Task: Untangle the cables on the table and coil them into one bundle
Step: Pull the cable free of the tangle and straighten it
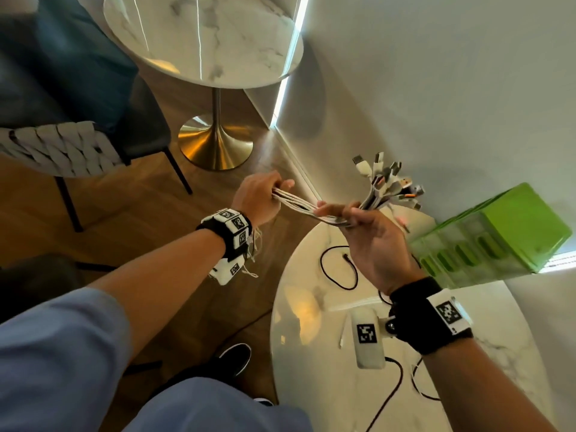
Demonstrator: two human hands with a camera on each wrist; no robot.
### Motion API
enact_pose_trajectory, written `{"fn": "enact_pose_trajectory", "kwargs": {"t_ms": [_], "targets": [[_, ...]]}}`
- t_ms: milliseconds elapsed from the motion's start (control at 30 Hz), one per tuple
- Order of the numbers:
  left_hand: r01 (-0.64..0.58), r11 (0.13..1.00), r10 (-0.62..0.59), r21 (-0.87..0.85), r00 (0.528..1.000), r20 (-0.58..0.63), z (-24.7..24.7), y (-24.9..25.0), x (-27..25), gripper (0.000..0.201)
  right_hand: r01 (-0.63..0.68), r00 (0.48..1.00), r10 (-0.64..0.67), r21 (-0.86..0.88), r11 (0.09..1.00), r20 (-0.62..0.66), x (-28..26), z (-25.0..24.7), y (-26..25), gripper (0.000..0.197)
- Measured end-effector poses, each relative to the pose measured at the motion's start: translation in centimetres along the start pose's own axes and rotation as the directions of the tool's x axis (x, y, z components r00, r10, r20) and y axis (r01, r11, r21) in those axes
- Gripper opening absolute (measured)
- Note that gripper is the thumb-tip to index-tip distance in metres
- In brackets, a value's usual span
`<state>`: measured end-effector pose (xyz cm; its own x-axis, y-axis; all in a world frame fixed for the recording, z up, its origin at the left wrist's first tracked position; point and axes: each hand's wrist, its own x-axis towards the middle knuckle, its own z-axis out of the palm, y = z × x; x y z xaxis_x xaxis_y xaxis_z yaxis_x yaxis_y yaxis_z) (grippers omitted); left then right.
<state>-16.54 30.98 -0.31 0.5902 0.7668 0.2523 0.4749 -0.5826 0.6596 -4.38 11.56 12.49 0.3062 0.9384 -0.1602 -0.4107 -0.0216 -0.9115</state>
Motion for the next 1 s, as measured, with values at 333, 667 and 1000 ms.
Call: {"fn": "enact_pose_trajectory", "kwargs": {"t_ms": [333, 667, 1000], "targets": [[0.045, 0.998, 0.023, -0.04, 0.332, 0.943, 2.7, 1.1, -5.9, 0.045, -0.026, 0.961, 0.033, 0.031, 0.999, -0.273, -0.8, -0.8, 1.0, 0.023], [0.637, 0.54, 0.382, -0.55, 0.396, 0.835, 1.9, 10.6, -6.1, 0.079, -0.024, 0.953, 0.03, 0.023, 0.999, -0.303, -6.2, -4.8, 2.9, 0.025], [0.287, 0.767, 0.495, -0.574, 0.303, 0.814, 4.4, 21.9, -6.9, 0.037, -0.166, 0.967, 0.137, -0.128, 0.978, -0.214, -14.0, -7.7, 3.0, 0.049]]}}
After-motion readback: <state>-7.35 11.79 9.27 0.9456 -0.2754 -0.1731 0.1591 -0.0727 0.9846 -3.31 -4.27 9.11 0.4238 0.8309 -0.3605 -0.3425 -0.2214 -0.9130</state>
